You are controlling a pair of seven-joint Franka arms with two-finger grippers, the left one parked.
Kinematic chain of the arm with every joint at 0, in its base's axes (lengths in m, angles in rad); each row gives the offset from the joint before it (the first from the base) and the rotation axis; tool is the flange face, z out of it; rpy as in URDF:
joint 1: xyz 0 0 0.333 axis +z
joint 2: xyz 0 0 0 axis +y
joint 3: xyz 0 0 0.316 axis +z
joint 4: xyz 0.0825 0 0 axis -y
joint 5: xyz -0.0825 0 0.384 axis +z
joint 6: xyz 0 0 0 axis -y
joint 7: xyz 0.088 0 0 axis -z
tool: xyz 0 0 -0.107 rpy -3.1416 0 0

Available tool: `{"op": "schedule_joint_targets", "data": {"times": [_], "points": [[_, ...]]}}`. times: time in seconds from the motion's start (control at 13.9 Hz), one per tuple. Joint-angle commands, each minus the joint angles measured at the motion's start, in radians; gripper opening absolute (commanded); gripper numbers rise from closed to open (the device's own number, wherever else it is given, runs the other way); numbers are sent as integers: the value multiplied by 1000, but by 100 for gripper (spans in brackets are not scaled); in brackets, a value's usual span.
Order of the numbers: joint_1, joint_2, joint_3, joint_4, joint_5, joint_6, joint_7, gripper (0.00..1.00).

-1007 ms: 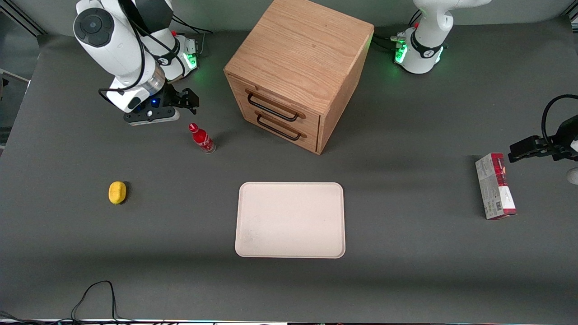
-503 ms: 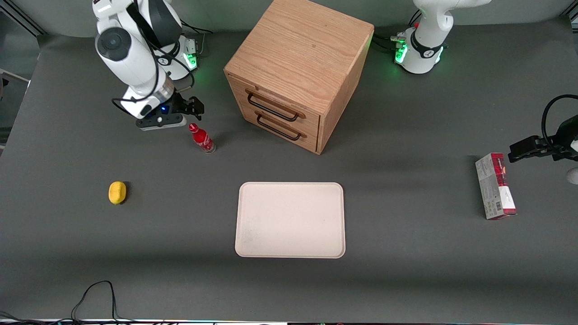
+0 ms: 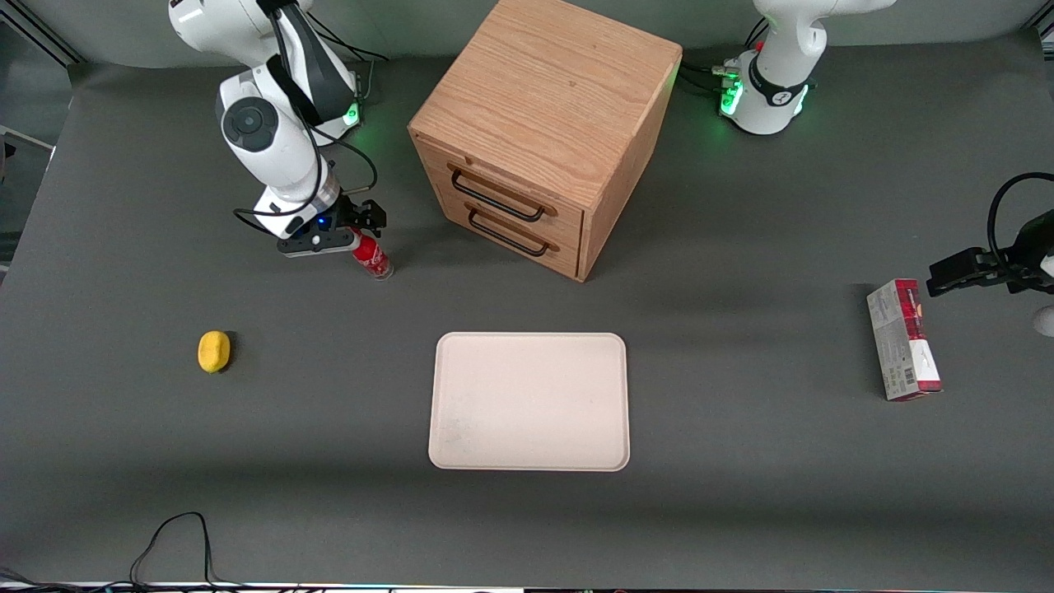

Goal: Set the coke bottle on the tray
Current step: 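Lower the right gripper over the bottle and close it around the cap end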

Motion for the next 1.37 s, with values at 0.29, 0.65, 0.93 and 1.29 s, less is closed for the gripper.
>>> {"op": "schedule_joint_targets", "data": {"times": [0.29, 0.65, 0.93, 1.29], "points": [[0, 4, -27, -6, -24, 4, 13, 95], [3, 7, -27, -4, -24, -8, 15, 59], [9, 11, -26, -3, -22, -8, 16, 40], [9, 11, -26, 2, -22, -10, 16, 26]]}}
